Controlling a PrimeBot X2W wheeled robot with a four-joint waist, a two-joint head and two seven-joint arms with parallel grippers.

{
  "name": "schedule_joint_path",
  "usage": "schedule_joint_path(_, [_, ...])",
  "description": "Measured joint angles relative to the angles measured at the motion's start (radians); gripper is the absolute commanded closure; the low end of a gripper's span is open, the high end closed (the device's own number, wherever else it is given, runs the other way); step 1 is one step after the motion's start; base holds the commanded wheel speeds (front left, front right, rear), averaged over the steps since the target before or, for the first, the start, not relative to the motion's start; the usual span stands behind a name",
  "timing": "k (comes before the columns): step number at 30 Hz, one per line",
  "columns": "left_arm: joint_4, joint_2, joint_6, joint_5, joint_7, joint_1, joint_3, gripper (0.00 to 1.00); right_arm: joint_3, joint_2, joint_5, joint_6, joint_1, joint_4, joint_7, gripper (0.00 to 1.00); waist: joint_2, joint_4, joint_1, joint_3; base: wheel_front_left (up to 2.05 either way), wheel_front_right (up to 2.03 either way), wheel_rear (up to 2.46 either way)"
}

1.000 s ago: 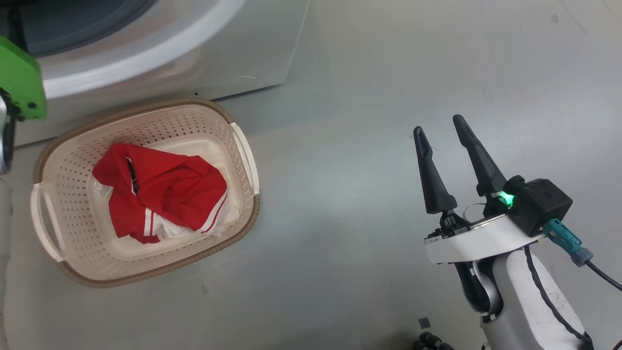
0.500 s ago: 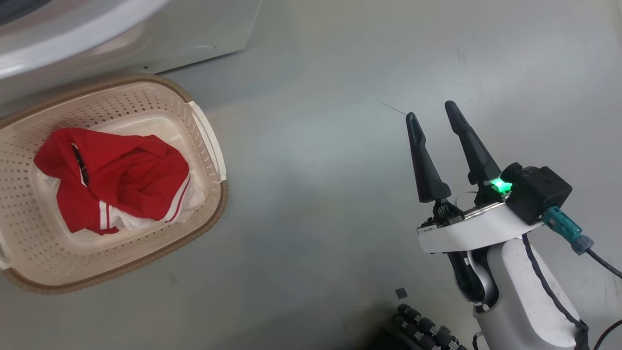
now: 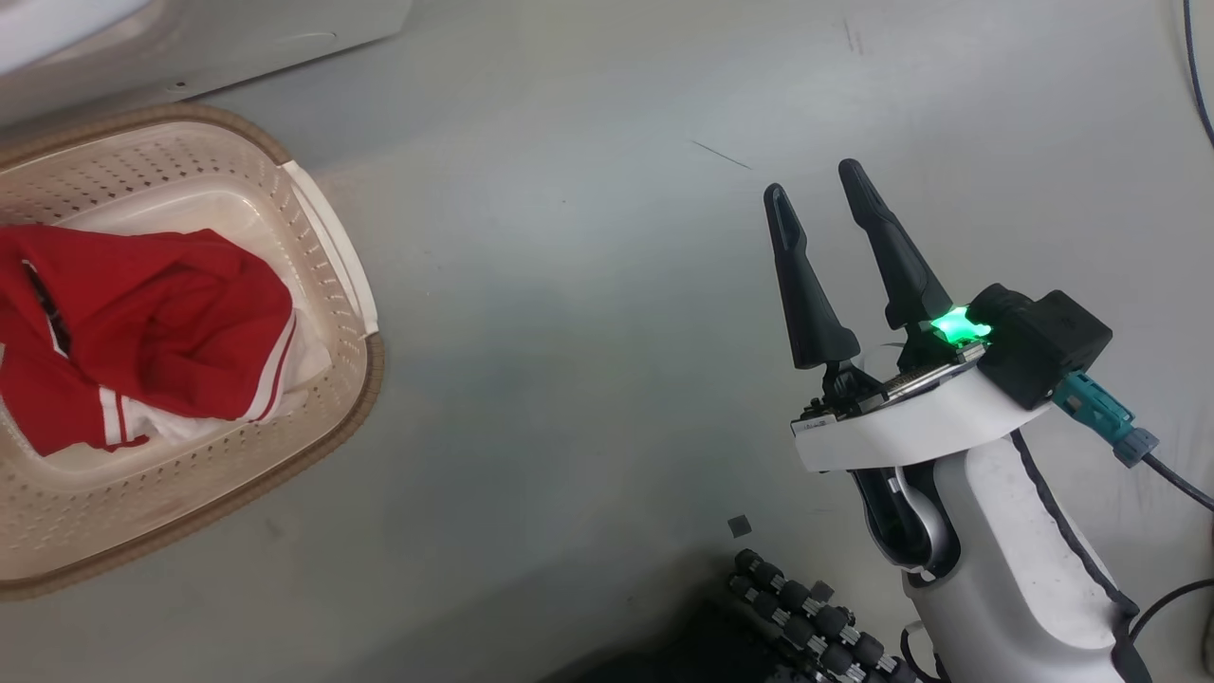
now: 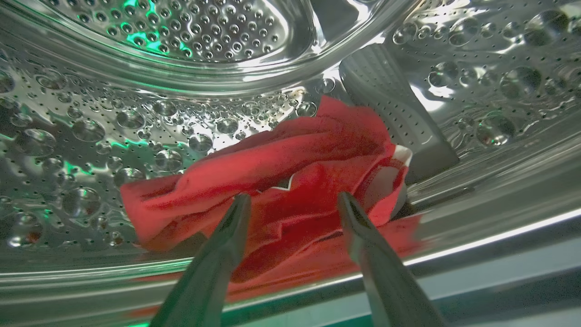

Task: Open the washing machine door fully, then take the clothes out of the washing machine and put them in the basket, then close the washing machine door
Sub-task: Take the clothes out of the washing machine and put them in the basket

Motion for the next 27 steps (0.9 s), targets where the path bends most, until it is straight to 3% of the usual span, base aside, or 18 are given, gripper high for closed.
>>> schedule_joint_path(9, [0.024,0.016,0.003,0.009,0.112,-0.038,0.014,0.0,0.008,0.002,0.029,-0.007,-0.016,0.001,0.0,0.0,0.0,-0.036,-0.0001,0.049,0.0,0.0,0.0])
schedule_joint_path(10, [0.025,0.017,0.007,0.014,0.117,-0.042,0.015,0.08,0.01,0.002,0.029,-0.007,-0.02,0.002,0.0,0.0,0.0,-0.038,-0.0001,0.051,0.0,0.0,0.0])
schedule_joint_path(11, [0.026,0.017,0.012,0.018,0.124,-0.047,0.016,0.38,0.012,0.002,0.03,-0.007,-0.026,0.004,0.0,0.0,0.0,-0.039,-0.0001,0.053,0.0,0.0,0.0])
schedule_joint_path(12, [0.025,0.017,0.012,0.021,0.13,-0.05,0.015,0.6,0.012,0.002,0.03,-0.007,-0.031,0.004,0.0,0.0,0.0,-0.04,-0.0001,0.054,0.0,0.0,0.0])
schedule_joint_path(13, [0.025,0.018,0.013,0.025,0.137,-0.051,0.015,1.0,0.012,0.002,0.03,-0.007,-0.035,0.004,0.0,0.0,0.0,-0.041,-0.0001,0.055,0.0,0.0,0.0])
schedule_joint_path(27, [-0.035,-0.007,0.025,0.043,0.11,-0.061,-0.016,1.0,-0.015,0.003,0.018,-0.017,-0.056,0.012,0.0,0.0,0.0,-0.018,-0.0001,0.056,0.0,0.0,0.0])
